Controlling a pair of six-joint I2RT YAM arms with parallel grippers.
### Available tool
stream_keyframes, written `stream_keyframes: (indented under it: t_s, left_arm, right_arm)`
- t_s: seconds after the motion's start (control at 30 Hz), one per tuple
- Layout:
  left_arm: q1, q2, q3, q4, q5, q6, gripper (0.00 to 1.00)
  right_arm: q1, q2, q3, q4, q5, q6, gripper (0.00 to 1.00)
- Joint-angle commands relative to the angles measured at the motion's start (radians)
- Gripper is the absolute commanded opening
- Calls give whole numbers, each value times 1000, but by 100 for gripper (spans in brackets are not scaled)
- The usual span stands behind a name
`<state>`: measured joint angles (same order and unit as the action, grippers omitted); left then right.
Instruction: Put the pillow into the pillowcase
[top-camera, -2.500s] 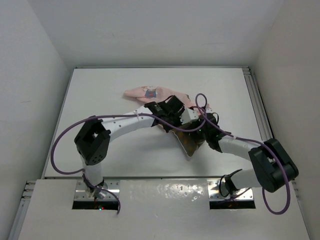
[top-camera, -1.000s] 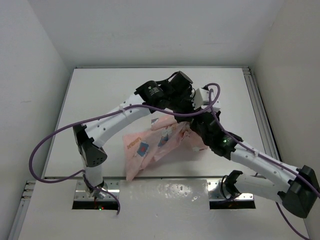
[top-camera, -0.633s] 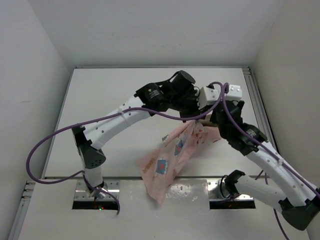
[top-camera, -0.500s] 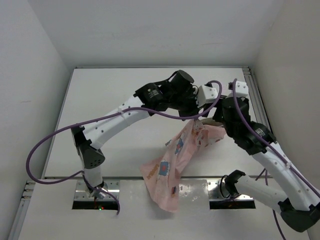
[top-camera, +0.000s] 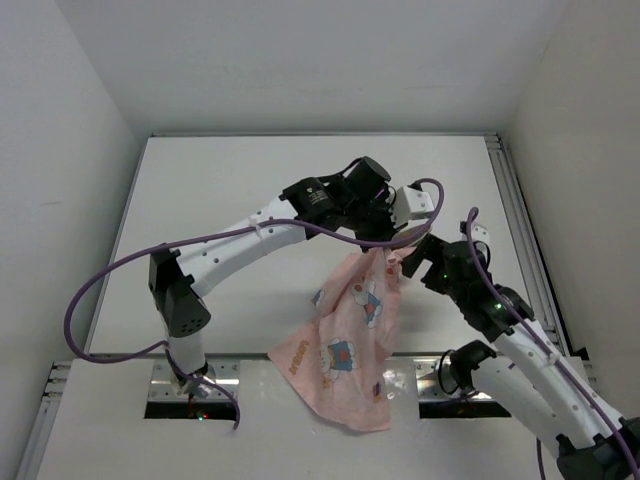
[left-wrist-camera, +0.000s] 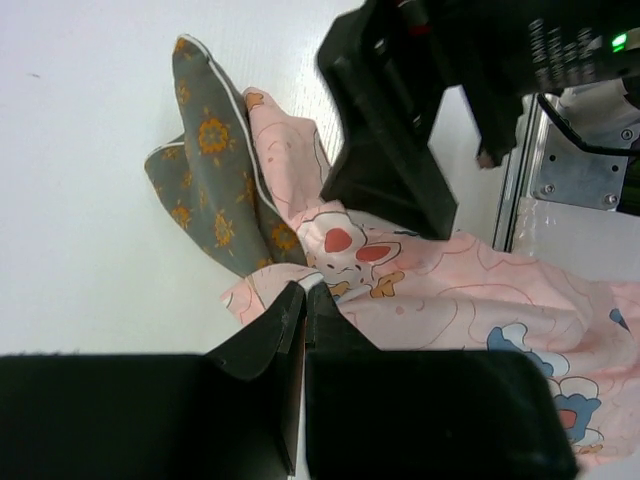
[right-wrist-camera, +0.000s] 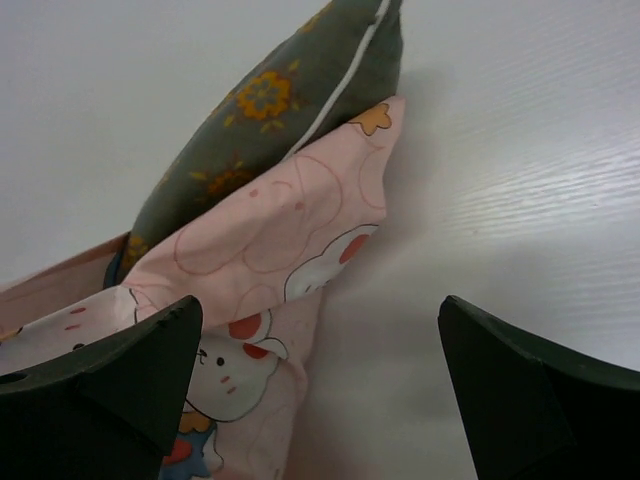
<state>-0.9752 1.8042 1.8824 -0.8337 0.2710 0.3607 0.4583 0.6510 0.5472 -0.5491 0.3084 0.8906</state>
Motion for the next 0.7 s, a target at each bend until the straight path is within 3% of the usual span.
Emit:
stream_keyframes:
  t_s: [0.0,0.2,0.43,0.57,0.6,0.67]
  left_arm:
    - [3,-39,4,90,19,-6,0]
    - [1,-49,-48,100,10,-5,0]
    - [3,-45,-63,114,20,-9,0]
    - [3,-43,-66,117,22,-12,0]
    - [3,-42,-71,120,22,-14,0]
    - [1,-43,-75,122,23,-17,0]
  right_arm:
    - [-4,61,-15,193,-95,57,99]
    - [-55,119,-49,365,-163,79,99]
    - [-105,182,-153,448,-198,252,98]
    - [-110,229,-233,607,-255,307,95]
    - [-110,248,-230,612,-259,307,92]
    - [-110,304,-214,612,-273,286,75]
